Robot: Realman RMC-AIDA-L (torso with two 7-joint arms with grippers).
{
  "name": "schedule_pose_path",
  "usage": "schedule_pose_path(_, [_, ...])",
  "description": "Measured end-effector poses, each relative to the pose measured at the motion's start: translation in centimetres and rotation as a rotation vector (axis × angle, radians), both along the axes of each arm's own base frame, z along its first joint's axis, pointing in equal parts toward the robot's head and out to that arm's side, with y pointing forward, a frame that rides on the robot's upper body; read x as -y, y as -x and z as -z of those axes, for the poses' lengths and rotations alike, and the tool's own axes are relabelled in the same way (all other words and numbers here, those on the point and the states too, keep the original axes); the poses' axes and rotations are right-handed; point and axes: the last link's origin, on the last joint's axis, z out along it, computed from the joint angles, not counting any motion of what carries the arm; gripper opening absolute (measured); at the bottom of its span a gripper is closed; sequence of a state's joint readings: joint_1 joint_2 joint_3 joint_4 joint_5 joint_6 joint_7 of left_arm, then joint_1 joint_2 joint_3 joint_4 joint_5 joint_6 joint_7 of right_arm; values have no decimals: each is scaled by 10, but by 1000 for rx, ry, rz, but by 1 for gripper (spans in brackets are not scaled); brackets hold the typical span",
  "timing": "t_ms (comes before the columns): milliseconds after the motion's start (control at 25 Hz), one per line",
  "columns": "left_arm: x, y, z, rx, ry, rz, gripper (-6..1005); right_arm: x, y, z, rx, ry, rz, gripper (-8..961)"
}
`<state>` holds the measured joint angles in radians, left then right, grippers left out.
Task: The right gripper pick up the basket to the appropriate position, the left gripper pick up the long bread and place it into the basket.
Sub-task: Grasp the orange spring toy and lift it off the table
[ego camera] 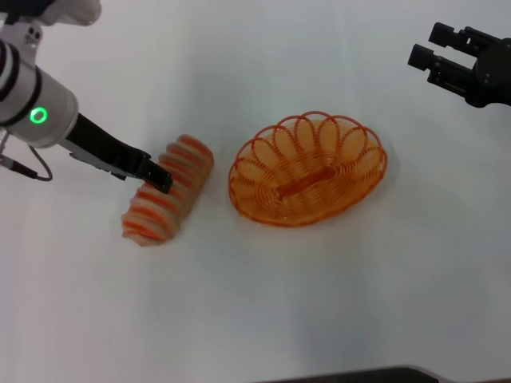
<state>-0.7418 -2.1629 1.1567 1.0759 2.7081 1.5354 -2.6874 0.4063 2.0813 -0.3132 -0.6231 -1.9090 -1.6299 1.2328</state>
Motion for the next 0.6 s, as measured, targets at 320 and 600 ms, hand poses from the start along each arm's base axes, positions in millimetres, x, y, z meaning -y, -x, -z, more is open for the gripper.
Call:
schedule_pose_path(320, [1,0,11,-15,12,7,778,-2,-1,1,0,-7,13,629])
schedule_pose_path(600, [4,-2,19,-43,46,35,696,-5,-1,1,-8,-18,25,626])
